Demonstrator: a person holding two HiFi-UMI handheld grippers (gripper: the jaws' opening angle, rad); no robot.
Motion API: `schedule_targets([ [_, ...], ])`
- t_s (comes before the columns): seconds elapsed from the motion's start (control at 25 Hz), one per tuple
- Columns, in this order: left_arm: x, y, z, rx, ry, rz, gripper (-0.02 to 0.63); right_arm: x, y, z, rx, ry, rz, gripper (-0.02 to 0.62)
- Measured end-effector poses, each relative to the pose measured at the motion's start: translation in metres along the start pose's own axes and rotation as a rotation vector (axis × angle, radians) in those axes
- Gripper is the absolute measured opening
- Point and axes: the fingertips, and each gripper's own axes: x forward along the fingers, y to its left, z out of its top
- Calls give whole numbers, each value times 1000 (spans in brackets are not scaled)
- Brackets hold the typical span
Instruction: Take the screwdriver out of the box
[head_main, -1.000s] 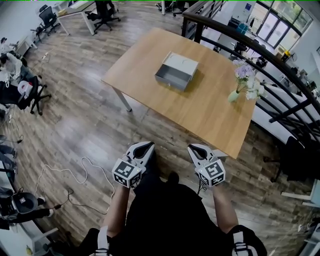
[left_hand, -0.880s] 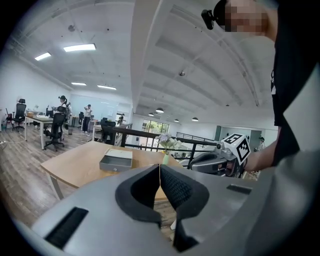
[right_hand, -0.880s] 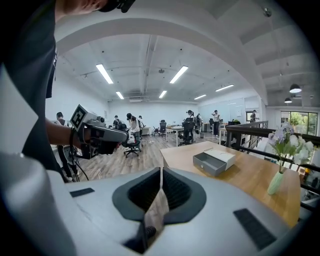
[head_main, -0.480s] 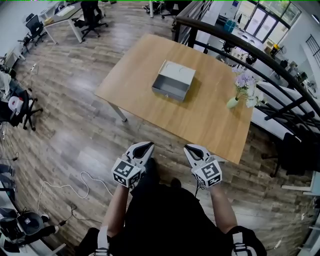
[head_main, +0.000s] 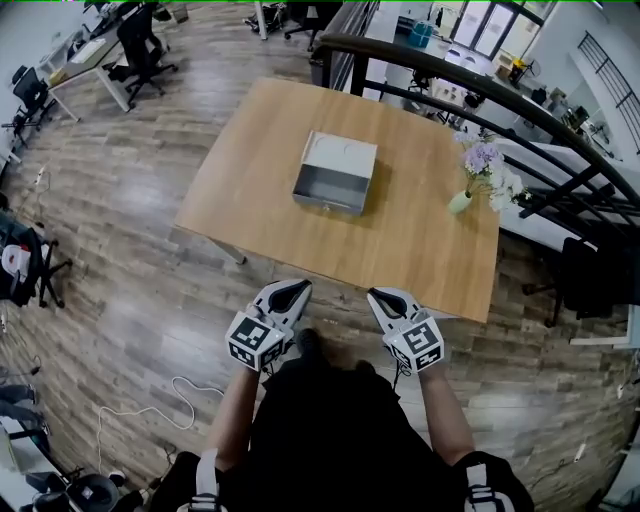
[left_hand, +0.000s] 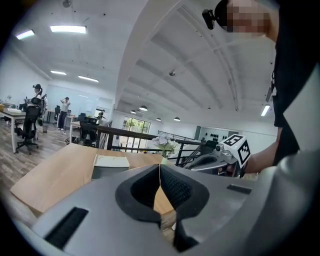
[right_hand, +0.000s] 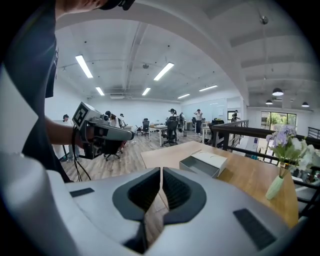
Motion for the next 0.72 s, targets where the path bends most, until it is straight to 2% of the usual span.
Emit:
schedule_targets([
  [0.24,4,32,12,18,1,-49,25,23,-11,12,184,-54,-25,34],
  [0.72,-8,79,4,-20,21,-43,25,65,-13,25,170,-29,-44,34],
])
